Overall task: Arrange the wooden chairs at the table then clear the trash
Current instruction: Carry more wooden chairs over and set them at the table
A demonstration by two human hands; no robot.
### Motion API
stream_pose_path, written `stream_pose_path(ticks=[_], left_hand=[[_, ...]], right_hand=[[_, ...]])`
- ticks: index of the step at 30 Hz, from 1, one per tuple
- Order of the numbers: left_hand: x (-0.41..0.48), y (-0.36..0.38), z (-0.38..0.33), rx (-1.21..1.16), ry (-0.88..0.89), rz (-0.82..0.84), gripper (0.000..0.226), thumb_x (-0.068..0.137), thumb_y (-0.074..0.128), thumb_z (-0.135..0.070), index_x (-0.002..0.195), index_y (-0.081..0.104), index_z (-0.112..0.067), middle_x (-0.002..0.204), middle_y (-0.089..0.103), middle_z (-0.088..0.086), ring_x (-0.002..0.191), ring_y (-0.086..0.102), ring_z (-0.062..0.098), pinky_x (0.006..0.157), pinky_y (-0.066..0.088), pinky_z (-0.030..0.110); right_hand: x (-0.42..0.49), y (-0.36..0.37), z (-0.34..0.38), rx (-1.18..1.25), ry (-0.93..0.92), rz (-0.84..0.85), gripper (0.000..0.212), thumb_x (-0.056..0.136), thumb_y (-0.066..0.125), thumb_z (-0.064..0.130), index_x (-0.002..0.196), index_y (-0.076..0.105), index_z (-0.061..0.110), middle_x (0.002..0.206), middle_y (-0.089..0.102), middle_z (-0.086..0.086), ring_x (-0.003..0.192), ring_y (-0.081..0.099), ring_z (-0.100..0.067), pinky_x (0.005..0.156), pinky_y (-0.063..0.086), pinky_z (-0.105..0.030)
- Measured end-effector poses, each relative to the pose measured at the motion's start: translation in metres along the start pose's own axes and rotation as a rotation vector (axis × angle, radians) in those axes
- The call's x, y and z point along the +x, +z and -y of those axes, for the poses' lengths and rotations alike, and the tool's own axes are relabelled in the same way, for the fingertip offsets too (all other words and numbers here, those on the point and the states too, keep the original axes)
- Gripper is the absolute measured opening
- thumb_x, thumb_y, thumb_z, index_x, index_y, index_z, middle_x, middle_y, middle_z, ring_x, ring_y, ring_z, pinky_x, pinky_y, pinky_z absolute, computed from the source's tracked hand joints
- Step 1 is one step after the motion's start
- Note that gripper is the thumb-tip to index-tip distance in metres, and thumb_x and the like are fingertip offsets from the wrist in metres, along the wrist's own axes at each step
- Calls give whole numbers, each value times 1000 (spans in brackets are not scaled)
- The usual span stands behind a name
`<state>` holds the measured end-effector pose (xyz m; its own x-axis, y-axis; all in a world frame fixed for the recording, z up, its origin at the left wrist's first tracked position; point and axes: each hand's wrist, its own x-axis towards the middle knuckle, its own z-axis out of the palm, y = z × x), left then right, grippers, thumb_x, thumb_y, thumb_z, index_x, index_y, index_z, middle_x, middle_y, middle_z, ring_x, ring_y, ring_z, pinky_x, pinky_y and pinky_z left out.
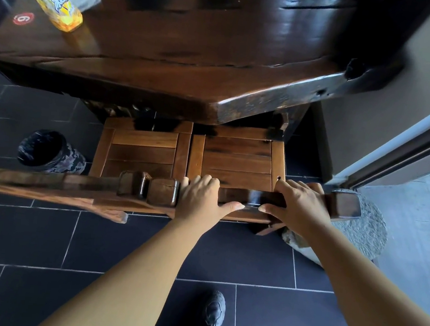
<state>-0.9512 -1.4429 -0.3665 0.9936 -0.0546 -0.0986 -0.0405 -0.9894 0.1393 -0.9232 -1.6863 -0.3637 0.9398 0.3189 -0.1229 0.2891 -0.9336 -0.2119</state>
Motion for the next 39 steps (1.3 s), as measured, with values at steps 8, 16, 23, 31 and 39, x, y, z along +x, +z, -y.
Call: stream_pose_path(ticks=[8, 16, 23, 31, 39], left_hand=[[6, 0, 3, -7, 7, 1, 83, 74, 35, -90, 104, 63, -18, 106, 64, -3, 101, 56, 22, 91, 33, 42], [10, 0, 3, -8, -2, 29, 79, 76, 37, -88, 103, 61, -18, 108, 63, -2, 105, 55, 22, 94, 33, 42], [10, -16, 2, -80, -8, 185, 79, 79, 42, -84, 116, 60, -16, 120, 61, 2, 116, 51, 25, 103, 30, 46], [-6, -57, 8, -143, 96, 397, 73, 87, 58, -60, 143, 43, -17, 147, 47, 6, 134, 42, 28, 114, 27, 46], [-50, -111, 5, -271, 60, 412, 72, 88, 64, -47, 148, 37, -19, 152, 40, 3, 135, 43, 29, 107, 42, 44]], right_hand=[[5, -1, 1, 0, 23, 5, 47, 74, 59, 75, 86, 45, 31, 94, 63, 11, 98, 60, -19, 89, 30, -41], [8, 0, 0, -41, 38, 24, 49, 74, 56, 77, 89, 48, 31, 96, 62, 12, 97, 59, -17, 89, 30, -39], [10, -14, 10, 10, 128, 162, 53, 73, 64, 73, 102, 56, 28, 108, 64, 5, 108, 59, -23, 90, 31, -40], [-21, -37, 42, 4, 218, 260, 72, 84, 66, 53, 145, 41, 25, 151, 43, 2, 142, 34, -21, 116, 28, -43], [-71, -99, 74, 122, 265, 282, 71, 85, 67, 47, 148, 38, 32, 151, 41, -1, 135, 41, -29, 107, 43, -46]])
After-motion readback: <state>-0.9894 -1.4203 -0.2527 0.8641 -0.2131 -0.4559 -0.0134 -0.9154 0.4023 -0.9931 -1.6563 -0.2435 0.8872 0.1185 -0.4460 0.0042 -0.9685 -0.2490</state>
